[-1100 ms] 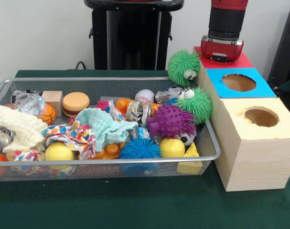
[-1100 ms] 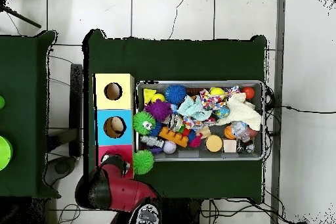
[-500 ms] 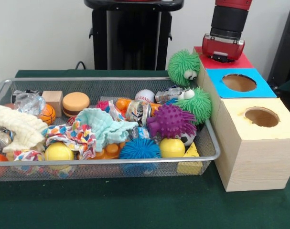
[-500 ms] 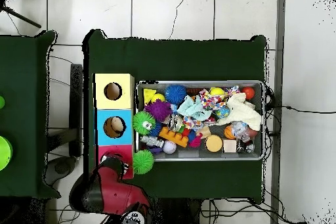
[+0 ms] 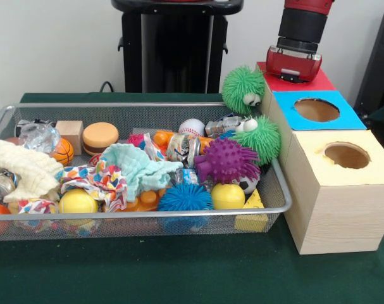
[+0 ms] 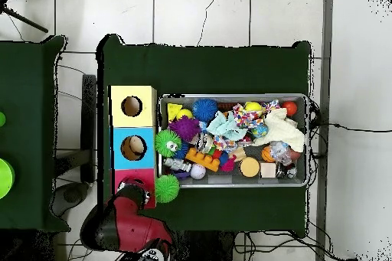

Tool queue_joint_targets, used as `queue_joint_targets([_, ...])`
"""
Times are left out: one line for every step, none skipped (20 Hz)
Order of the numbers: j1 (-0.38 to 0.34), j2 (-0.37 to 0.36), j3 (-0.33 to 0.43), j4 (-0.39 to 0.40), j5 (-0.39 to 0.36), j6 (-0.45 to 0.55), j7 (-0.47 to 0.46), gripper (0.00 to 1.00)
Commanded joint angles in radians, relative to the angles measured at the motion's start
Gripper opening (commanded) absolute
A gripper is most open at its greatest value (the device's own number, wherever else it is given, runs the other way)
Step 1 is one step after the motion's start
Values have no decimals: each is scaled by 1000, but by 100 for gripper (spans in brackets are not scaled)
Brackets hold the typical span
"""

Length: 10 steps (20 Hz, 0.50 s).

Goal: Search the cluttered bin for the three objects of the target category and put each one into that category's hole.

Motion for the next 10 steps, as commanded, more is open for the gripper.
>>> queue_joint_targets([-32, 371, 90, -101, 55, -59, 248, 100])
queue_joint_targets([-30, 369, 88, -102, 55, -55, 247, 100])
queue_joint_targets([-31, 365, 88, -101, 54, -49, 244, 100])
queue_joint_targets([-31, 360, 87, -99, 55, -42, 241, 100])
queue_joint_targets([-32, 353, 87, -96, 54, -34, 237, 100])
queue_joint_targets([-33, 348, 85, -95, 53, -26, 231, 100])
queue_joint_targets([-34, 341, 84, -94, 50, -18, 225, 100])
queue_joint_targets([-36, 335, 82, -92, 47, -11, 219, 100])
queue_joint_targets([-36, 328, 80, -90, 46, -1, 213, 100])
queue_joint_targets([-33, 318, 77, -87, 47, 10, 206, 100])
